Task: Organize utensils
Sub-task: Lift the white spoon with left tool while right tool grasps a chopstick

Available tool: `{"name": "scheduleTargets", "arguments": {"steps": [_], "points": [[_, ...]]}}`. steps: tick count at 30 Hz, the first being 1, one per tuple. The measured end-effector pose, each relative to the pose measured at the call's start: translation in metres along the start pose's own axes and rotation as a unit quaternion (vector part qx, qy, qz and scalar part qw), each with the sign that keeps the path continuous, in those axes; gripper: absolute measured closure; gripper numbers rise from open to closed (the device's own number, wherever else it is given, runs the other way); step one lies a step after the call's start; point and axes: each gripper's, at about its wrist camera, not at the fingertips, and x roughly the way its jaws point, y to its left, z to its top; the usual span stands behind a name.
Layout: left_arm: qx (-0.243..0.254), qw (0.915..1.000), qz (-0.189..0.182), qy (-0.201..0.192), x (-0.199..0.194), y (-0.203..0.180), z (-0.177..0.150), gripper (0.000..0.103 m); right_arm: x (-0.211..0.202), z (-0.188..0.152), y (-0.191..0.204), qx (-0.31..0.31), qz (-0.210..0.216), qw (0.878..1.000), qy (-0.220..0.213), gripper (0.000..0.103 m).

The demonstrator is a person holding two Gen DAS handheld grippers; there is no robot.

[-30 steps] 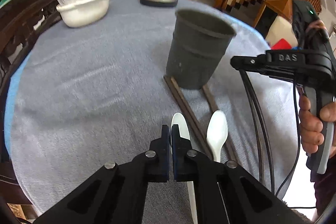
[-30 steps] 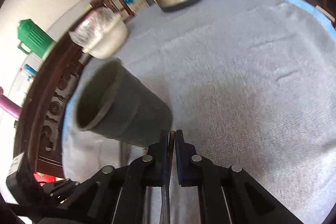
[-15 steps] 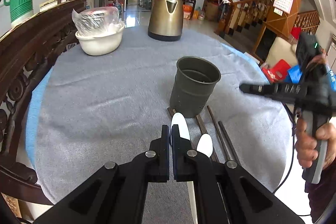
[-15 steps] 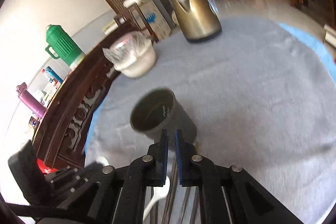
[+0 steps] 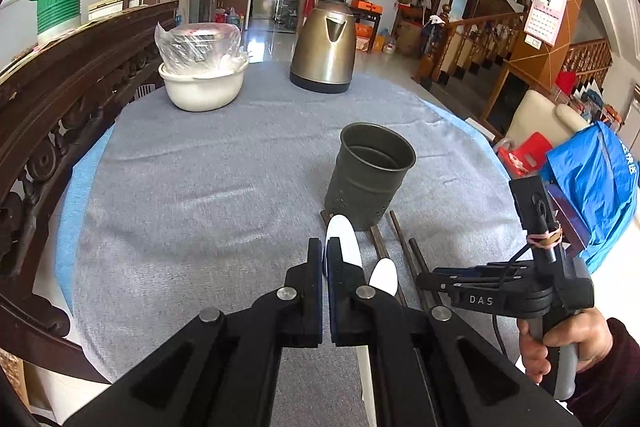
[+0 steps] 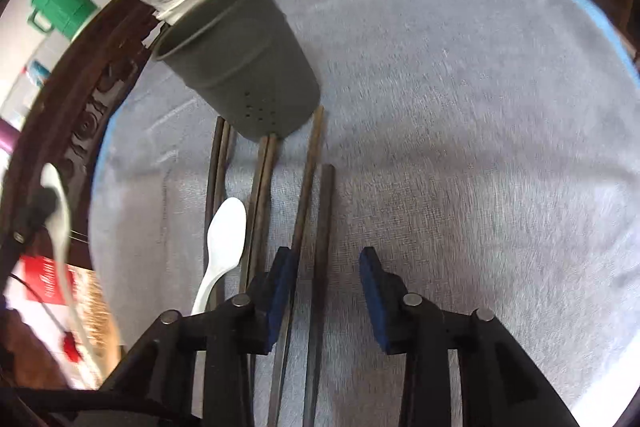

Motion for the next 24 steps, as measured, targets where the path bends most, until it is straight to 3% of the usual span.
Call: {"name": "scheduleTargets", "arguments": {"steps": [3,9,16,18,24], "points": [[-0.006,1.0,0.002,-0.005,-0.004,0.003,0.0,0.101,-0.002,0.0,0.007,-0.019,-0.001,1.0,-0.001,0.097],[-0.016,0.9997,0.003,-0.02,-0.013,0.004,0.003,0.101,-0.027,-0.002,-0.005,-0.009,0.007,1.0,-0.028,0.097],[-0.023,0.999,0.004,-0.038,-0.023,0.002,0.009,0.101,-0.07,0.003,-0.021,0.018,0.069,0.993,-0.092,0.098],[-0.022,0.999,0.007,-0.039,-0.024,0.0,0.009,0.101,-0.079,0.006,-0.014,0.011,0.051,0.993,-0.104,0.098],[-0.023,0.9992,0.013,-0.031,-0.021,-0.003,0.004,0.101,-0.038,0.005,-0.011,0.021,0.019,0.999,-0.015,0.095]]}}
